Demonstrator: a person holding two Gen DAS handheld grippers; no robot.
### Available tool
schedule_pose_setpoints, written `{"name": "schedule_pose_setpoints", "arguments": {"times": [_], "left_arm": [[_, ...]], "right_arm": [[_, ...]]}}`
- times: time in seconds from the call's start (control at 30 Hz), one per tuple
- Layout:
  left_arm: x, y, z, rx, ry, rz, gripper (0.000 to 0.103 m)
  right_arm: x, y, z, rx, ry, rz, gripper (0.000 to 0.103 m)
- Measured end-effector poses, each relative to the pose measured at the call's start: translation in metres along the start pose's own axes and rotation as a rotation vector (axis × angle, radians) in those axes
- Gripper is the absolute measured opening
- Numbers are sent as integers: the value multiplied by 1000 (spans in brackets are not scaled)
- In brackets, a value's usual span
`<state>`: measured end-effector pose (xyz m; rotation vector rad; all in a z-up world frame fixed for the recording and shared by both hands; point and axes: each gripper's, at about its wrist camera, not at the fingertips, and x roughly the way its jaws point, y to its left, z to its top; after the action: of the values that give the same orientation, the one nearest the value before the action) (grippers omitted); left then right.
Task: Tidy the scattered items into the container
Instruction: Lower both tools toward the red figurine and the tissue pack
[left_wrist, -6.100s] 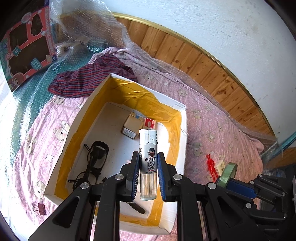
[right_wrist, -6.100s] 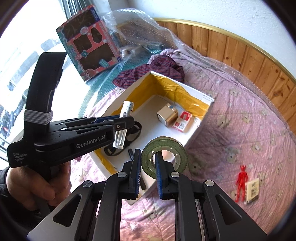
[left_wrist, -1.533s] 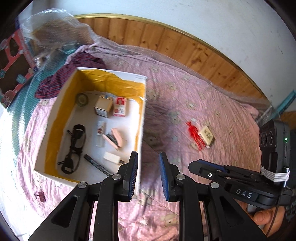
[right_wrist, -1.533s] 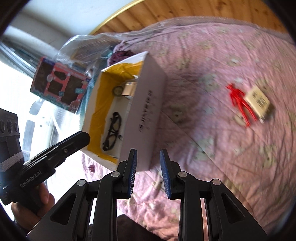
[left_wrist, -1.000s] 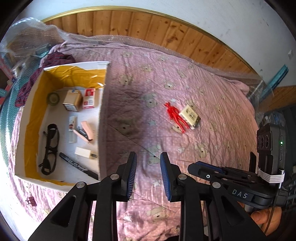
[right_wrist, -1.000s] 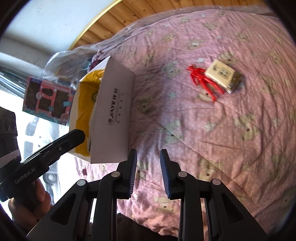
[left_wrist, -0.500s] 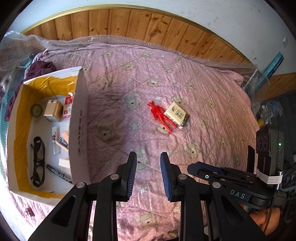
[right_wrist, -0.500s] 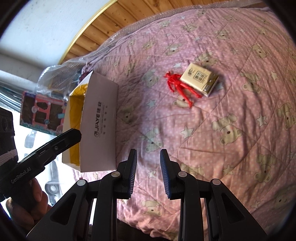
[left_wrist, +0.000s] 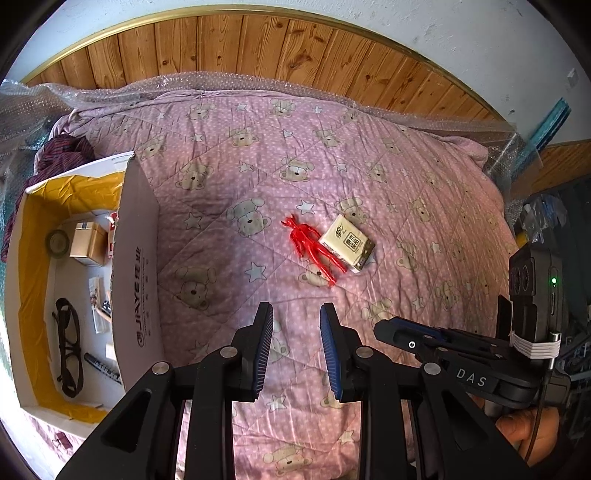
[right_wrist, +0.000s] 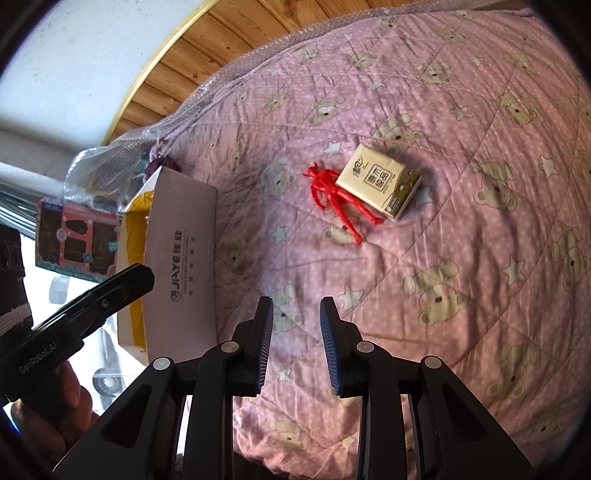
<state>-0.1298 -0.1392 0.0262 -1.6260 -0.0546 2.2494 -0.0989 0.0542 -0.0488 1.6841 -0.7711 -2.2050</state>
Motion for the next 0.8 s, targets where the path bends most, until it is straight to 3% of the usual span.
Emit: {"name": "schedule_pose_setpoints", "arguments": {"times": [0.63, 0.8], "left_arm": [[77, 15, 37, -64, 146, -35, 34], [100, 15, 43, -71, 190, -48, 34]], "right_arm": [[43, -35, 61, 22, 44, -96, 35], [54, -43, 74, -10, 52, -178, 36]]}}
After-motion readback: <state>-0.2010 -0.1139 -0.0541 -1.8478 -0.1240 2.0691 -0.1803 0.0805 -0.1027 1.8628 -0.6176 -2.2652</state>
